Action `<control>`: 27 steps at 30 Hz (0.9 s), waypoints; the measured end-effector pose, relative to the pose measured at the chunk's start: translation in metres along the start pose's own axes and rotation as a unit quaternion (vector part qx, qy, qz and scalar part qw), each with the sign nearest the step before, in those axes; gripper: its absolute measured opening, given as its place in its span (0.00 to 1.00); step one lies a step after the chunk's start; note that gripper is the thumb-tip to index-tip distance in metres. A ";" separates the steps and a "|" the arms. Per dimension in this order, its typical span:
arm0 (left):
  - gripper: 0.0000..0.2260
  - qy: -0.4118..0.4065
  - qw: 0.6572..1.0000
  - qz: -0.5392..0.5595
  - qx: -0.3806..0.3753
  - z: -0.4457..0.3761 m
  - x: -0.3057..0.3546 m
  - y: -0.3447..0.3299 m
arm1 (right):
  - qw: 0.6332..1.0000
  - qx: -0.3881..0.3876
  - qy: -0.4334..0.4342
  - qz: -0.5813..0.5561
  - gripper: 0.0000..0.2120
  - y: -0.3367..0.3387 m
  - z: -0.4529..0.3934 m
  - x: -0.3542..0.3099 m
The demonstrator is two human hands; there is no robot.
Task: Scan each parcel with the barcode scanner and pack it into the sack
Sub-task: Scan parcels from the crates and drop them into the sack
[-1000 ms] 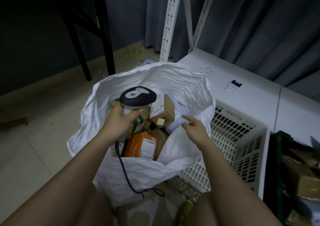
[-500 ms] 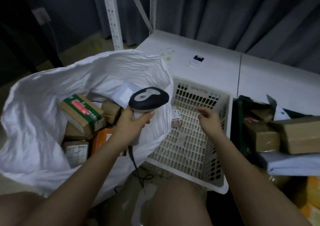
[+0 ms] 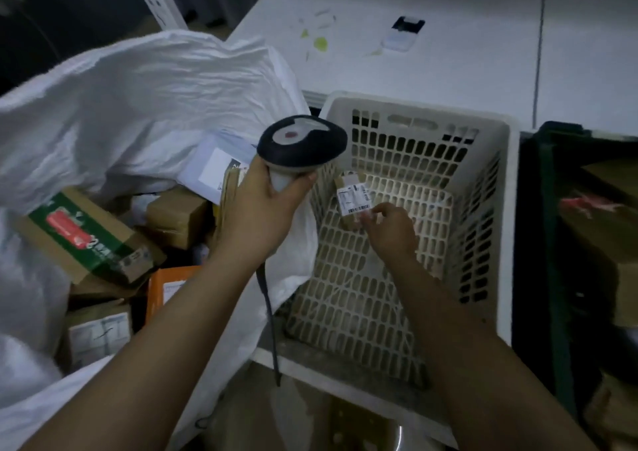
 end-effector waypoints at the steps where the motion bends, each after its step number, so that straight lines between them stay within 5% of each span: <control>1: 0.22 0.002 1.000 0.002 -0.007 -0.007 -0.004 -0.005 | 1.000 -0.004 -0.008 0.025 0.19 -0.009 -0.012 0.004; 10: 0.15 0.001 1.000 -0.001 -0.016 -0.042 -0.035 -0.021 | 0.989 -0.081 -0.051 0.110 0.48 -0.079 -0.074 0.044; 19: 0.13 0.019 0.999 0.034 -0.014 -0.036 -0.035 -0.013 | 0.992 0.005 -0.121 -0.029 0.43 -0.053 -0.048 0.034; 27: 0.16 -0.004 0.998 0.069 -0.005 0.022 0.003 0.038 | 0.983 0.120 0.041 -0.133 0.38 0.069 0.032 -0.067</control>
Point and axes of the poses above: each hand's wrist, its own z-axis away from the middle knuckle, its own y-axis out of the back of the hand, x = y × z, the point moved 3 cm from there along -z, towards the middle knuckle, and after that the axes turned 9 degrees about y, right-handed, at the moved point
